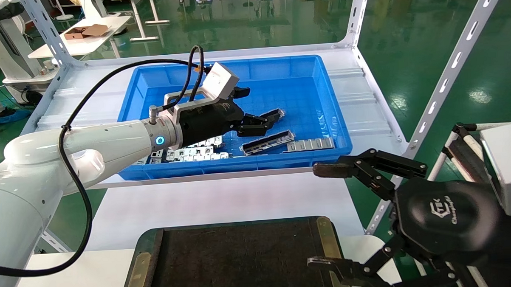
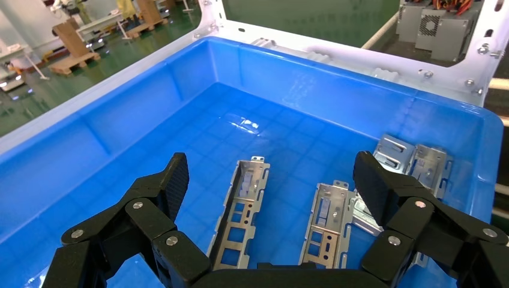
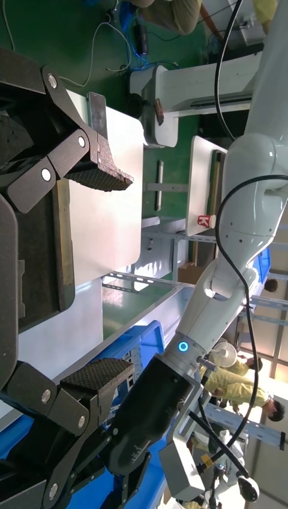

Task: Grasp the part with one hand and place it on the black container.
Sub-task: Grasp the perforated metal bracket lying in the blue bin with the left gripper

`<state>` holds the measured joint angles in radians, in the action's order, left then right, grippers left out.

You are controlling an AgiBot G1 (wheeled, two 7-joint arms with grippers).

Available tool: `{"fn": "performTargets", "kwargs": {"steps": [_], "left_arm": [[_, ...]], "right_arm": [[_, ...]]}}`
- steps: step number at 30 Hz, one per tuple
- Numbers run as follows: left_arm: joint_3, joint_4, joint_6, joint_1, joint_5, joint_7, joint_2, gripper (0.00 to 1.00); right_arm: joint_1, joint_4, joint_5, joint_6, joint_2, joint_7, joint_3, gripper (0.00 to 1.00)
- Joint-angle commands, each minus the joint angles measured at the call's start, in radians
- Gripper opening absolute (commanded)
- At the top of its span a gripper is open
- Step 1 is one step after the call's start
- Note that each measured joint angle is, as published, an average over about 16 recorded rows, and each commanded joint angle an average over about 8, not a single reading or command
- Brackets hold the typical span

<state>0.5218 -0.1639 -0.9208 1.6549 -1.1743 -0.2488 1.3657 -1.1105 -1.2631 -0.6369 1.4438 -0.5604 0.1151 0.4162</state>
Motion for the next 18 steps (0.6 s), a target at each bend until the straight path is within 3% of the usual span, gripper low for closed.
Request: {"fn": "performTargets", "kwargs": {"steps": [1,18], "left_arm": [[0.008,-0.006,0.015,-0.004,0.005,0.010,0.003,1.00],[0.158,-0.078,0.162,-0.043,0.052,0.119,0.001,1.00]], "right_arm": [[0.000,0.000,0.000,0.000,0.000,0.000,0.000,1.00],[0.000,0.000,0.000,0.000,0.000,0.000,0.000,1.00]]}}
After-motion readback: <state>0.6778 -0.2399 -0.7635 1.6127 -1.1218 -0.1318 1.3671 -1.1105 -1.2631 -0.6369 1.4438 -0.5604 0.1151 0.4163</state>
